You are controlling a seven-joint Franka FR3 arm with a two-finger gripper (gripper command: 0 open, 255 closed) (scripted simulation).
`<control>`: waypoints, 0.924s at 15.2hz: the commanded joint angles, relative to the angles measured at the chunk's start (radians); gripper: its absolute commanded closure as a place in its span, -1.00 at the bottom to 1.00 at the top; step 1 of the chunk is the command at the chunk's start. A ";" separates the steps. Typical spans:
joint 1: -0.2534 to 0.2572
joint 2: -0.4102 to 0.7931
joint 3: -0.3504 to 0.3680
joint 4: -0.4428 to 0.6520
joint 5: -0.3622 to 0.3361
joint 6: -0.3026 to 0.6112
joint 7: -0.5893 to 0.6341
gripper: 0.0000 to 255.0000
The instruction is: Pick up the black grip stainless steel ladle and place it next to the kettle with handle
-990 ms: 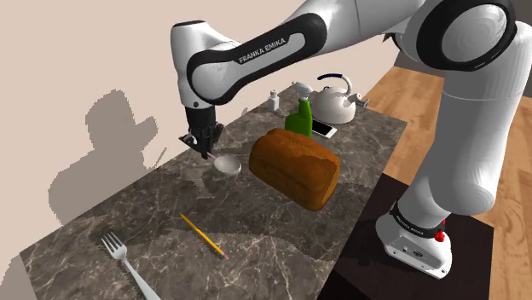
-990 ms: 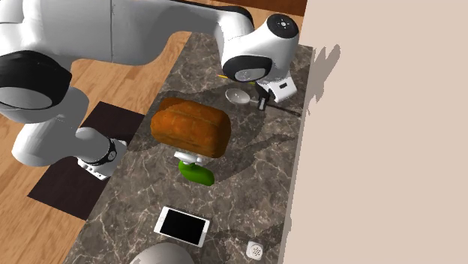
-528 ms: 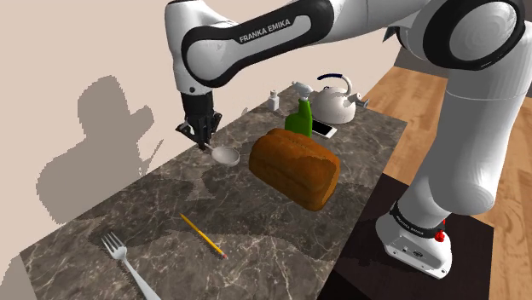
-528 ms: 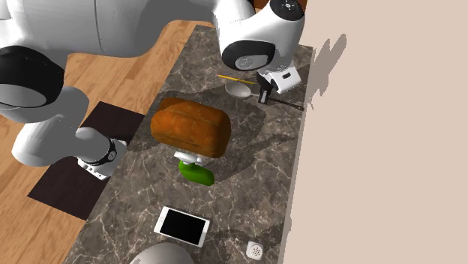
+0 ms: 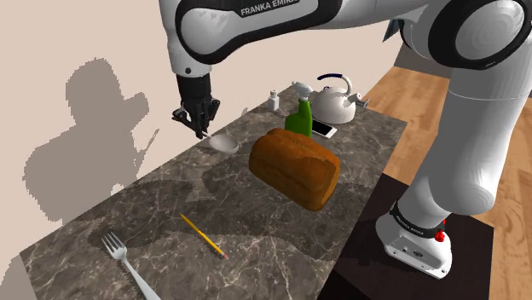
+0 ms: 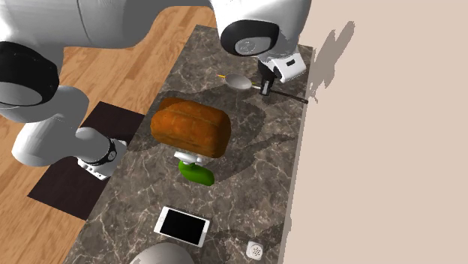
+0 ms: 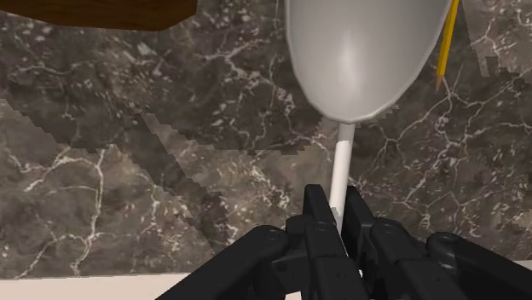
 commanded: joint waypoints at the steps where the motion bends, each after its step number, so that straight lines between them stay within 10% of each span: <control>1: 0.000 -0.002 0.000 0.023 0.001 -0.026 0.001 1.00; 14: 0.012 0.014 0.004 0.221 -0.007 -0.207 0.016 1.00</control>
